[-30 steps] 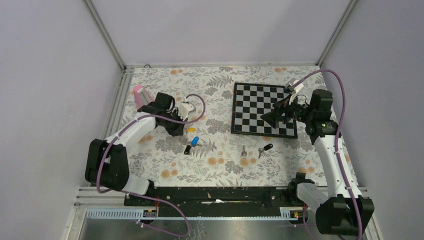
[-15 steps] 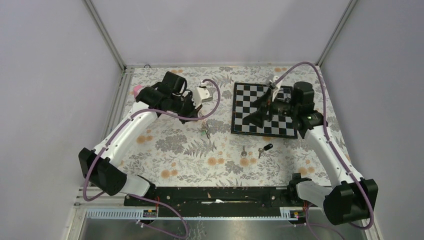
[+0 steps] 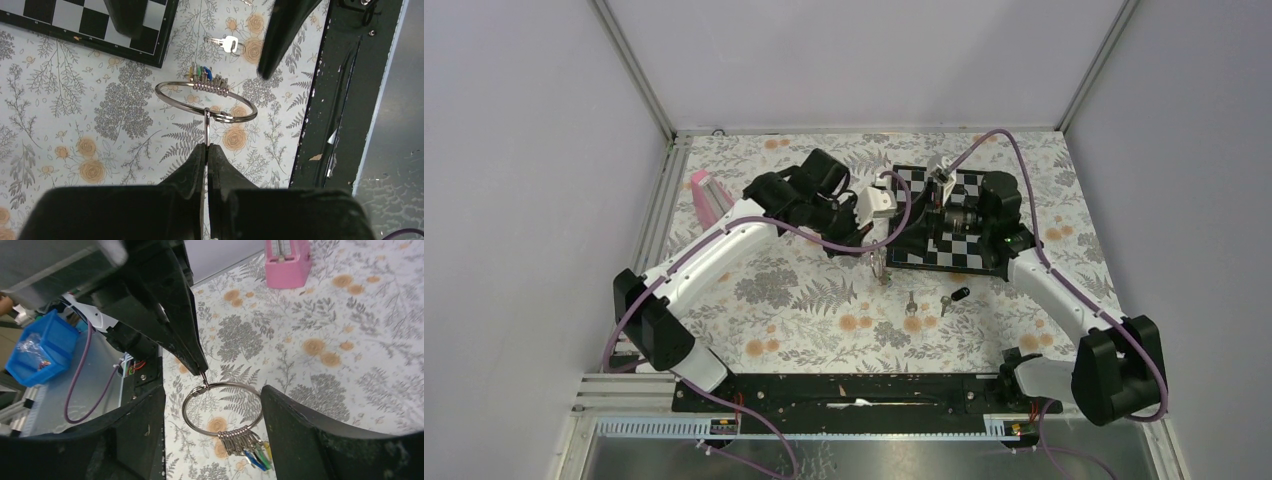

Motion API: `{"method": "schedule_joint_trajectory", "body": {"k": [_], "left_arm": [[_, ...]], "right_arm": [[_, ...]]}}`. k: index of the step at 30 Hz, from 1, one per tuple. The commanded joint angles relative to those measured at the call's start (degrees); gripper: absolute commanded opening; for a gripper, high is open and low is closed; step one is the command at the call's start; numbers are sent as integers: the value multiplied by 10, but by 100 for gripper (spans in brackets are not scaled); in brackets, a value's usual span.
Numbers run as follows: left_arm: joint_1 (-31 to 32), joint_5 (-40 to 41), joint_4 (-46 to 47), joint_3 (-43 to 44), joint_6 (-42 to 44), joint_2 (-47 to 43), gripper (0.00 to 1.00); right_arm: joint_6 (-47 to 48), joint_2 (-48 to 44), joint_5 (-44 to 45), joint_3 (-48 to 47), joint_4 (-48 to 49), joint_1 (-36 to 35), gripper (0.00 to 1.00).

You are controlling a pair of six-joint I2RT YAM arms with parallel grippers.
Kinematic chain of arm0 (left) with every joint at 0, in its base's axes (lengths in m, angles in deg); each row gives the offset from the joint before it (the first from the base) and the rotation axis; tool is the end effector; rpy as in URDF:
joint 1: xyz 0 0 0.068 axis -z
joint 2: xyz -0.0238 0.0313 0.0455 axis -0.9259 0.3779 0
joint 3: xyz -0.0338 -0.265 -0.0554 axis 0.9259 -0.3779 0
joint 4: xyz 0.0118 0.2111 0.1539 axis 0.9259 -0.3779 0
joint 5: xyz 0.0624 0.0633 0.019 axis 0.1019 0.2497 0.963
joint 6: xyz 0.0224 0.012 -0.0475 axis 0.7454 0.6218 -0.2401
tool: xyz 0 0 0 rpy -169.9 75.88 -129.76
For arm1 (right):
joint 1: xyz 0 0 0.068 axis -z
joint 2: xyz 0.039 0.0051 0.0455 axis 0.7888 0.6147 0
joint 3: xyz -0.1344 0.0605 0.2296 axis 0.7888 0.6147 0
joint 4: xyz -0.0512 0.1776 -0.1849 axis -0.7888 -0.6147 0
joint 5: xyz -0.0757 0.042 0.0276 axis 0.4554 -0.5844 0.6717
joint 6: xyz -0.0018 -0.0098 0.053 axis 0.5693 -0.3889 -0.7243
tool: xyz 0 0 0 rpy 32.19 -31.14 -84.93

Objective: Put the keys on the keyring

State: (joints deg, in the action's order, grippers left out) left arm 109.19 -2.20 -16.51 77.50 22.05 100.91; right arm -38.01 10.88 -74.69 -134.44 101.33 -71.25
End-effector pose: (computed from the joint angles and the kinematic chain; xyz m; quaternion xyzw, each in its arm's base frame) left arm 0.2274 -0.2236 0.3526 0.5800 0.7234 -0.2758 0.2534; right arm 0.2488 0.1200 0.3182 -0.4079 0.5876 0.5111 0.4765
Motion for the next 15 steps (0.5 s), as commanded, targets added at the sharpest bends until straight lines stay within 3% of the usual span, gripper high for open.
{"method": "schedule_joint_trajectory", "body": {"k": [1,6,15], "left_arm": [[12,11,63,30,-34,-6,0],[33,67,85,26,-39,-5,0],[64,157,115,17,-52,1,0]], "right_arm": [[-110,10,5,29,129,-4,76],[-201,37,11,63,221,-4,74],[-266,85,22,72,252,-4,62]]}}
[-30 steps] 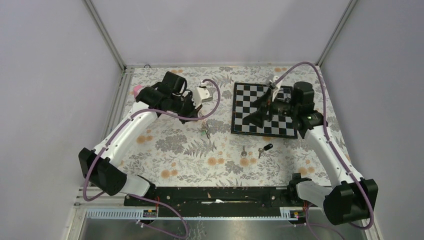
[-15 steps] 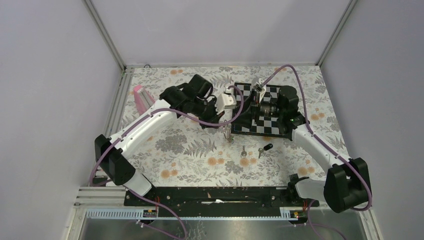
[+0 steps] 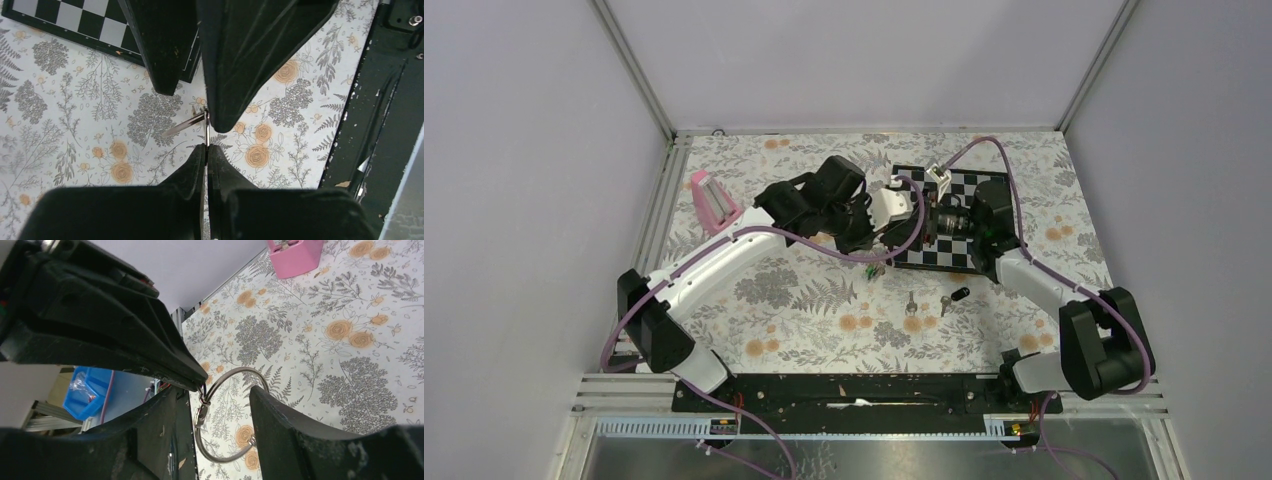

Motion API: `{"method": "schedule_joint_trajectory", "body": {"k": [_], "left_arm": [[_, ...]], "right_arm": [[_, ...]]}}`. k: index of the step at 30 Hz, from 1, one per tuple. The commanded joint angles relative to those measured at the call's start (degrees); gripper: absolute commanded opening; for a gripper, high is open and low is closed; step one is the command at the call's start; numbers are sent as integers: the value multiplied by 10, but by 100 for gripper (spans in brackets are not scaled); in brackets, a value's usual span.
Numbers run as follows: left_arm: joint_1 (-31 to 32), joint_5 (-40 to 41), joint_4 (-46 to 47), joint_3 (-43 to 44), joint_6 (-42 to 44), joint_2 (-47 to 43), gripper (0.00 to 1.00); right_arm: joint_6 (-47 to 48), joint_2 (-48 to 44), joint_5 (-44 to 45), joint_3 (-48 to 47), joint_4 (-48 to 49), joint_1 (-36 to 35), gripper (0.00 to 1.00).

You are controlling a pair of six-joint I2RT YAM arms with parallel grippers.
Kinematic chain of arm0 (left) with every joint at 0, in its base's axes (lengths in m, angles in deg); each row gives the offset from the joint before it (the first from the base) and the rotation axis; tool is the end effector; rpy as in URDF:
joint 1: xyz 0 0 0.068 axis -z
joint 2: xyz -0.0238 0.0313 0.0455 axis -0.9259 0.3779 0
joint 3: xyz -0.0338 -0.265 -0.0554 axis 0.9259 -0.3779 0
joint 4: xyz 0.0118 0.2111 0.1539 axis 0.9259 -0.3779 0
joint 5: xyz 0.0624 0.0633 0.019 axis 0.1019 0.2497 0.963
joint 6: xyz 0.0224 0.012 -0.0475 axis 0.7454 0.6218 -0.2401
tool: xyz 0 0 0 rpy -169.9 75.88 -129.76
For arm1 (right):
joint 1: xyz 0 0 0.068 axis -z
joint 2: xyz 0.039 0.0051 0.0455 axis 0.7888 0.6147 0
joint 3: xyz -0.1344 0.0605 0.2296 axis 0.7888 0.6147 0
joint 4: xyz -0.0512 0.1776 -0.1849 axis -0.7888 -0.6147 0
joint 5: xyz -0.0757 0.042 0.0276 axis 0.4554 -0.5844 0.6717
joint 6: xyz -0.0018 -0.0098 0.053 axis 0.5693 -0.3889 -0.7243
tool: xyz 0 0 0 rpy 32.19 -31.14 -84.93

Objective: Put the keys on the keyring

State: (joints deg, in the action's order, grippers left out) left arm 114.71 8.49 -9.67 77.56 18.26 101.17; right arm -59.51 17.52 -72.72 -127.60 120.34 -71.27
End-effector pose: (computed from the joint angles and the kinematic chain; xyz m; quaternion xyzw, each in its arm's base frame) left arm 0.2180 -0.2496 0.3572 0.5759 0.7250 -0.2197 0.3073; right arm 0.2624 0.1242 0.2782 -0.3007 0.6312 0.5810 0.4167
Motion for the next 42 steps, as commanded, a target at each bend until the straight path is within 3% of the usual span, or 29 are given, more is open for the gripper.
{"method": "schedule_joint_trajectory", "body": {"k": [1,11,24,36,42], "left_arm": [[10,56,48,16,-15,-2,0],[20,112,70,-2,-15,-3,0],[39,162,84,-18,-4,5,0],[45,172,86,-18,-5,9,0],[45,174,88,-22,-5,8,0]], "right_arm": [[-61,25,0,3,70,-4,60],[-139,76,-25,-2,141,-4,47],[-254,138,-46,-17,255,-4,43],[-274,159,-49,-24,269,-2,35],[-277,165,-48,-27,270,-4,23]]}}
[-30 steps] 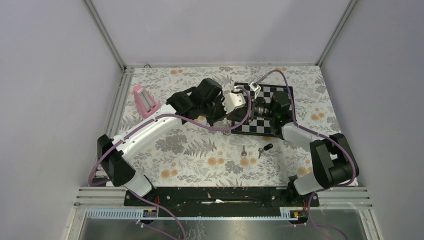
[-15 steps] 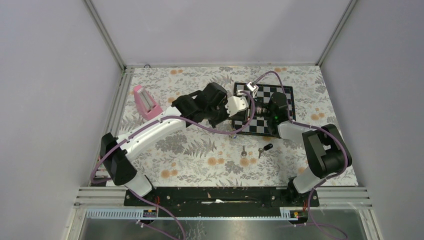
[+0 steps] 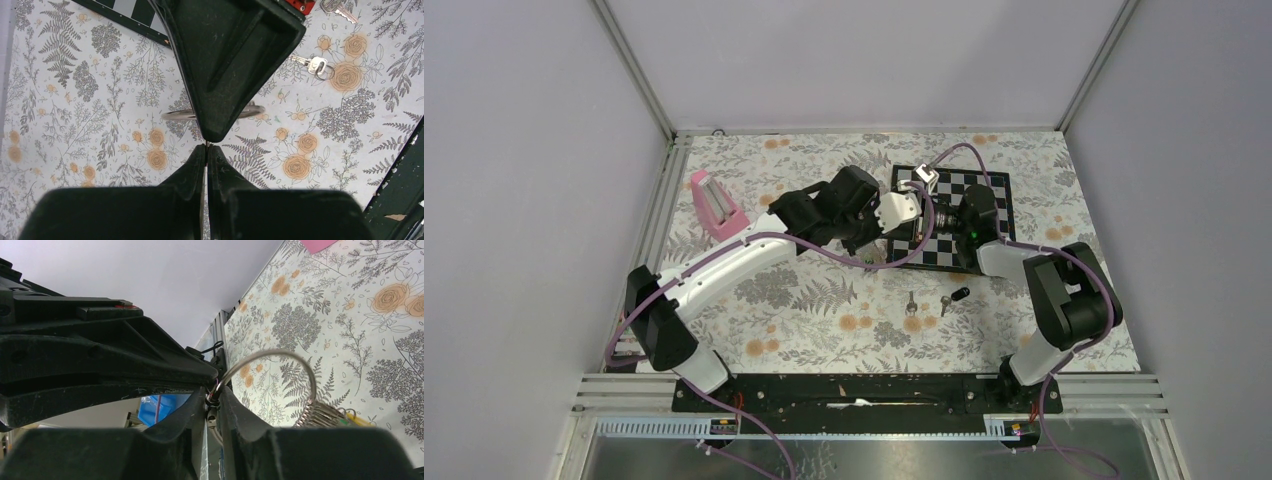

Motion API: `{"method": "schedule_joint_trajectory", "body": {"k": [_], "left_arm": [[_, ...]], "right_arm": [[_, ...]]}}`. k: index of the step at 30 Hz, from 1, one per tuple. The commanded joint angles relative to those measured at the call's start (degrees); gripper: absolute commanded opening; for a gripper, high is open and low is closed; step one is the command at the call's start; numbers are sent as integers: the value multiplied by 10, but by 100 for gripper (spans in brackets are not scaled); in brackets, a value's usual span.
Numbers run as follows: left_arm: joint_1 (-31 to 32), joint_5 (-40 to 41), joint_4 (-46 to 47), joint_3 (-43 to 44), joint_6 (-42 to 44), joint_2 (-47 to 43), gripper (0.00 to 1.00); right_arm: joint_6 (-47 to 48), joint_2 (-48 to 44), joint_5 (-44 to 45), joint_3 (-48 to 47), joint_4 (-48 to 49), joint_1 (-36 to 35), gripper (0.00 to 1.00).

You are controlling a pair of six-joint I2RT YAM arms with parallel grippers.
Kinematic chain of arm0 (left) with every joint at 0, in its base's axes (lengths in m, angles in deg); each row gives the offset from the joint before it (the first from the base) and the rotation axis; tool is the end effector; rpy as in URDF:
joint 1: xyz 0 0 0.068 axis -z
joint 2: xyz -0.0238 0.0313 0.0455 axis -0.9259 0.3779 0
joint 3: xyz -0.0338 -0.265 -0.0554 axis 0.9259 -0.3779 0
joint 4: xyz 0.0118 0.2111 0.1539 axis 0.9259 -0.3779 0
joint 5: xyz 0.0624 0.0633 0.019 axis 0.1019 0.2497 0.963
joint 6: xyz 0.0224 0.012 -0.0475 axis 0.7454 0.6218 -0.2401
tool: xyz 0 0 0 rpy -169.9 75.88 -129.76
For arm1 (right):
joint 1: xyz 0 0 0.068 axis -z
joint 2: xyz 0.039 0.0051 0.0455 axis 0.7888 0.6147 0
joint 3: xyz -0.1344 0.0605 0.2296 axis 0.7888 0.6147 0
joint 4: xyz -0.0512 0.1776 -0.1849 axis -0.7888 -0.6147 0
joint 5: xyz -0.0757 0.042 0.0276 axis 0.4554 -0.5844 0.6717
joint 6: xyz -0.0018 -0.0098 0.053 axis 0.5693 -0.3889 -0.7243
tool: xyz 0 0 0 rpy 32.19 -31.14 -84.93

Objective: Put the keys on the keyring

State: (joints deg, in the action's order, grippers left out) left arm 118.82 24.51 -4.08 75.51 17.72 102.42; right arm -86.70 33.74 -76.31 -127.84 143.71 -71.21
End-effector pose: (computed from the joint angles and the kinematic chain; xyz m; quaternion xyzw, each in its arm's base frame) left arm 0.2155 -0.2688 0.3446 0.5624 0.7395 -0.1113 0.3528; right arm 0.2955 0.1364 0.2344 -0.2008 0.6495 0.6725 0.2925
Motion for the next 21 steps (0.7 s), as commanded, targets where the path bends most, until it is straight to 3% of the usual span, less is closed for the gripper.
{"method": "schedule_joint_trajectory", "body": {"k": [1,10,12,17,21], "left_arm": [[4,14,33,-3,0,-5,0],[4,2,35,-18,9,-15,0],[4,-2,35,-23,15,-21,0],[3,-8,63,-62,39,-73,32],[-5,-19,102,-92,61,-127,40]], "right_arm": [[-6,4,-12,-25,35,-5,21],[-4,0,-3,-24,29,-5,0],[-4,-4,0,-23,29,-5,0],[-12,-28,19,-17,36,-3,0],[-47,-46,43,-18,62,-2,0]]}}
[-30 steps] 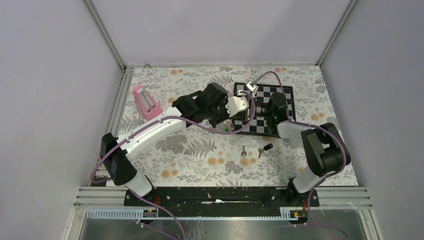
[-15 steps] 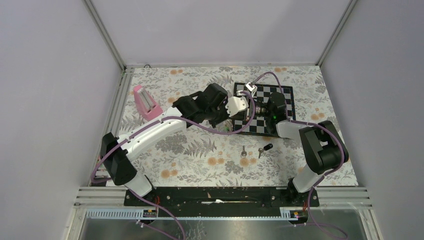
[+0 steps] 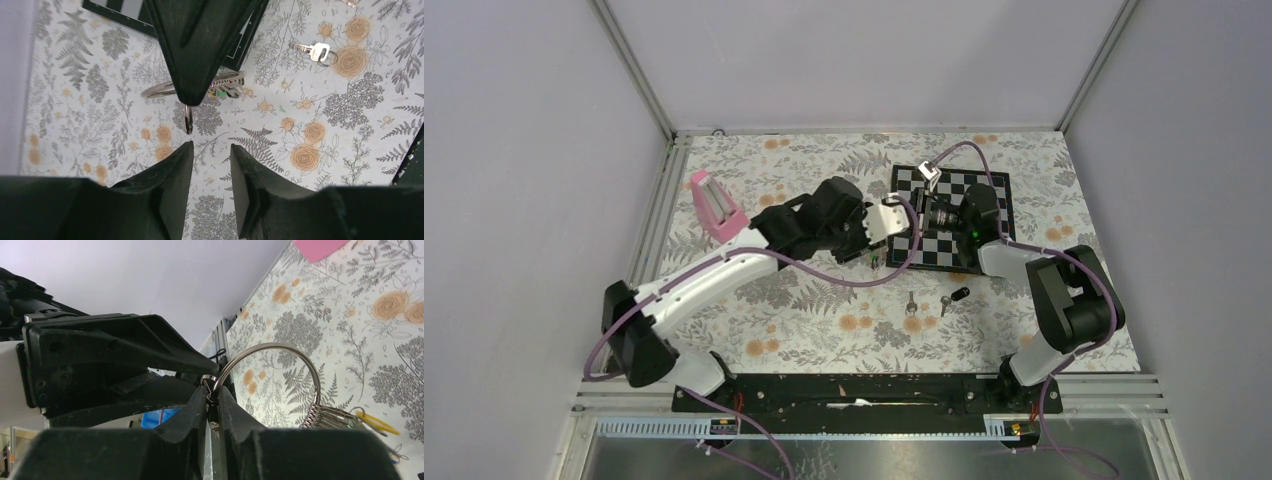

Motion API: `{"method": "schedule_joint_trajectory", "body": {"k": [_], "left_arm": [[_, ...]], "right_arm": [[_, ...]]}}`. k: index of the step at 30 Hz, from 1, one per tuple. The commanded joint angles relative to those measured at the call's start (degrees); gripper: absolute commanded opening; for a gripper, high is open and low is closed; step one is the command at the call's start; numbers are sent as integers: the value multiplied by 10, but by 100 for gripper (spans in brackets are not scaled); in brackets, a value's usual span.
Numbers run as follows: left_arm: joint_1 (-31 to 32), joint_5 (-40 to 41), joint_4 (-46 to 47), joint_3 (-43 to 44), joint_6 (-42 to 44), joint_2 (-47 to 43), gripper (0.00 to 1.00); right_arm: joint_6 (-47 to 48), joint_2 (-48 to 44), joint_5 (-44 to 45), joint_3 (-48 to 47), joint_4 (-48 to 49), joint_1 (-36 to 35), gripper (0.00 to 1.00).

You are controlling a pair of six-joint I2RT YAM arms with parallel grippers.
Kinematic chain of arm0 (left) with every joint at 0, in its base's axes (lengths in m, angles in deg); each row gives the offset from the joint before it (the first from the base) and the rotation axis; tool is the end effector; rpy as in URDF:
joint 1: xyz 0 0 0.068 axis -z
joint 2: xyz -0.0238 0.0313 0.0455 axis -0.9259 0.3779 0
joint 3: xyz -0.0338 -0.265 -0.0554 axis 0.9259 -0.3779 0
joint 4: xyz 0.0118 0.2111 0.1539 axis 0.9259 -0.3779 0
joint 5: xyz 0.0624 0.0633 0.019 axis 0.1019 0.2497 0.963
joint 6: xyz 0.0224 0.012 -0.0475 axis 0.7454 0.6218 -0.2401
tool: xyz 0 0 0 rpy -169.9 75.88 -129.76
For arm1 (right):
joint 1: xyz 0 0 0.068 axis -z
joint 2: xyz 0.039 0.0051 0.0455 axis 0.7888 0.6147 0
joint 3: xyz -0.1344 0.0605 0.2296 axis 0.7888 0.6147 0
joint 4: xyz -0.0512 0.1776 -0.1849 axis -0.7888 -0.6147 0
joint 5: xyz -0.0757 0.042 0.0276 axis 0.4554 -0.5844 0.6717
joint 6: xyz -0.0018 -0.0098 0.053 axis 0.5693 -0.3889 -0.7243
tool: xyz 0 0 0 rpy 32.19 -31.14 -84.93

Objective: Put the keys on the keyring

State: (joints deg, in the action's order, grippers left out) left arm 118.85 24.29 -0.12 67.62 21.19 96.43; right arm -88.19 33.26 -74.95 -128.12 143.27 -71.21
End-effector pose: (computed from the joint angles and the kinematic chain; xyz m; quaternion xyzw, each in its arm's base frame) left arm 0.2006 -0.2509 0.3378 0.5813 0.7160 -0.1058 0.3718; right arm 0.2961 0.1363 0.2378 -0.1852 0.6518 0.6744 0.2934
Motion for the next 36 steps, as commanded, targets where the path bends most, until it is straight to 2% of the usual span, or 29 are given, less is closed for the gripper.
{"method": "schedule_joint_trajectory", "body": {"k": [1,5,10,18,24,36], "left_arm": [[-9,-23,71,-18,30,-77,40],[-41,-71,120,-45,39,-107,40],[-93,-147,153,-39,5,-111,39],[-100,-223,182,-39,-11,-111,41],[-100,-247,201,-37,3,-109,40],[-111,-241,211,-35,17,-99,36]], "right_arm": [[-47,-42,35,-17,73,-2,0],[-113,-35,62,-24,124,-2,0],[-186,-26,96,-26,152,-2,0],[-255,-45,118,-52,128,-2,0],[-278,-48,115,-67,111,-2,0],[-292,-50,113,-63,92,-3,0]]}}
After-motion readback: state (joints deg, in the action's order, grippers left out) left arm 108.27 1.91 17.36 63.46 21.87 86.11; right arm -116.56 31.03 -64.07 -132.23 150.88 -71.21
